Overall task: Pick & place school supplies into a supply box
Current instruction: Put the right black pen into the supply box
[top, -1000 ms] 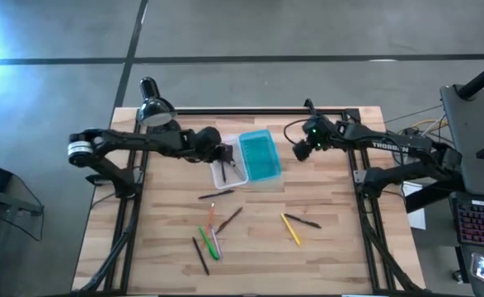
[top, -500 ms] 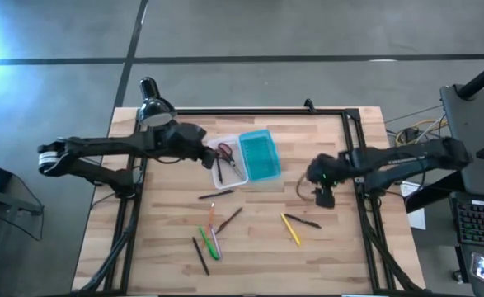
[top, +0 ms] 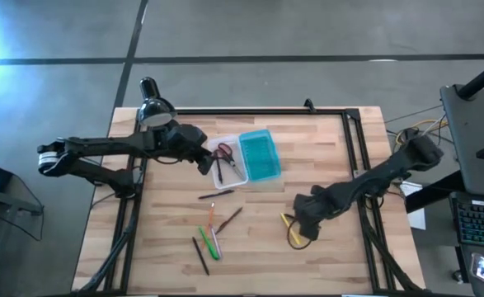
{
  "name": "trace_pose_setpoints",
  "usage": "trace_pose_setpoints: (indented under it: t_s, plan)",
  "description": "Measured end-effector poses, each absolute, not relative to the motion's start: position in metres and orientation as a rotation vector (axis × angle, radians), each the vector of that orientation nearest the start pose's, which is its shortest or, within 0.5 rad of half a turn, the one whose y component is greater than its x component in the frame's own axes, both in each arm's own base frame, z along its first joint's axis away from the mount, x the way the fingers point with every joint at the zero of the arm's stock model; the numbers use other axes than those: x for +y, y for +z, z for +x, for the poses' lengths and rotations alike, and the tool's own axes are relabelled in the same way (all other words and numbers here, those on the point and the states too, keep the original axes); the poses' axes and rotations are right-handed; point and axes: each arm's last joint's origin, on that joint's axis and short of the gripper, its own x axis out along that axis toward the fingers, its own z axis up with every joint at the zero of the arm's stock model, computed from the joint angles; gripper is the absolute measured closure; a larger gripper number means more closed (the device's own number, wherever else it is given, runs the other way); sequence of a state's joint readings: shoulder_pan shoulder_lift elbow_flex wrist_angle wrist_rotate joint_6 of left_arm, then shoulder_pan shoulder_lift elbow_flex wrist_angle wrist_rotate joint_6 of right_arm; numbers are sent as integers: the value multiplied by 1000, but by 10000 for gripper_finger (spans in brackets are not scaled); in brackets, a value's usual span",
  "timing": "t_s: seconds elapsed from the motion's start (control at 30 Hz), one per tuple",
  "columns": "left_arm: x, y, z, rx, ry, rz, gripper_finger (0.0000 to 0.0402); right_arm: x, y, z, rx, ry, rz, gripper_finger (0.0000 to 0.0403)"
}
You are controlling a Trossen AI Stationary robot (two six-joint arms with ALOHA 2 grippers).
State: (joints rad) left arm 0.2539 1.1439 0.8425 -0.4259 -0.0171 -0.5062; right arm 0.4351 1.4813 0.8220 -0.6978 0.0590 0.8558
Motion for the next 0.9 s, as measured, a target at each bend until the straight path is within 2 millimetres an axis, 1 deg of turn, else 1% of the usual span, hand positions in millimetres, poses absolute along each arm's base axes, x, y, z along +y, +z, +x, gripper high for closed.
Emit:
trace_pose_setpoints:
  t_s: [0.13, 0.4, 0.5, 0.6, 0.73, 0.8, 0.83, 0.9]
  plan:
    - [59, 262, 225, 674, 430, -548, 271, 108, 159, 237, 1367, -282, 371, 218]
    - [60, 259, 221, 724, 439, -534, 271, 110, 130, 246, 1426, -360, 350, 218]
    - [60, 259, 220, 736, 443, -536, 271, 107, 121, 250, 1473, -369, 370, 228]
    - [60, 258, 220, 737, 444, -536, 271, 104, 117, 252, 1486, -380, 369, 263]
    - [60, 258, 220, 738, 444, -535, 271, 96, 117, 254, 1491, -387, 386, 337]
    - [60, 258, 220, 739, 442, -528, 271, 90, 118, 255, 1485, -410, 423, 371]
    - [60, 258, 220, 741, 440, -522, 271, 86, 120, 256, 1477, -430, 458, 380]
    - [61, 258, 220, 748, 440, -517, 271, 77, 127, 257, 1440, -479, 552, 382]
